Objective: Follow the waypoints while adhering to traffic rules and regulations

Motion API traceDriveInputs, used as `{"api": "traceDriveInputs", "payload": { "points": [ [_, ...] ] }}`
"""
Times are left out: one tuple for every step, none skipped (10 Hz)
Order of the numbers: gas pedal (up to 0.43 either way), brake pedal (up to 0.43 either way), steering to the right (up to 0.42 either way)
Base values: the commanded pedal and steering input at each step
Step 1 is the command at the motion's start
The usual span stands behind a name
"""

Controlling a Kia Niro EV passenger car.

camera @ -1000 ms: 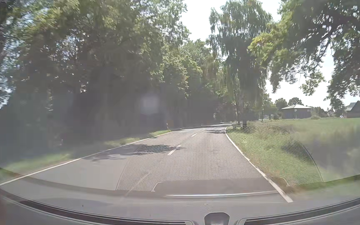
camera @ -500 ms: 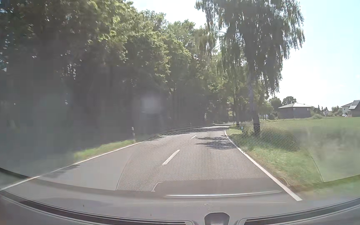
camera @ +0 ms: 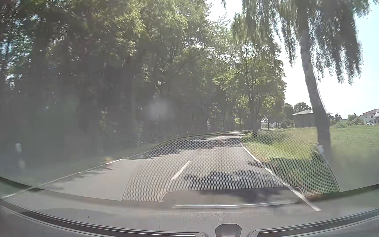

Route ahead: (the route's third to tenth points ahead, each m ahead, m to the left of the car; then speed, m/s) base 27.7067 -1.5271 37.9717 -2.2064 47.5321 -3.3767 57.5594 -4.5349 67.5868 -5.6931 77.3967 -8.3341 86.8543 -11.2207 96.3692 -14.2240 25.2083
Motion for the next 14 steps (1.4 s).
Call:
{"api": "traceDriveInputs", "payload": {
  "points": [
    [0.000,0.006,0.026],
    [0.000,0.006,0.026],
    [0.000,0.006,0.027],
    [0.000,0.006,0.028],
    [0.000,0.006,0.030],
    [0.000,0.006,0.031],
    [0.000,0.006,0.031],
    [0.000,0.006,0.031],
    [0.000,0.006,0.030],
    [0.000,0.006,0.028],
    [0.000,0.006,0.027],
    [0.000,0.006,0.027],
    [0.000,0.006,0.028],
    [0.000,0.006,0.030]
  ]
}}
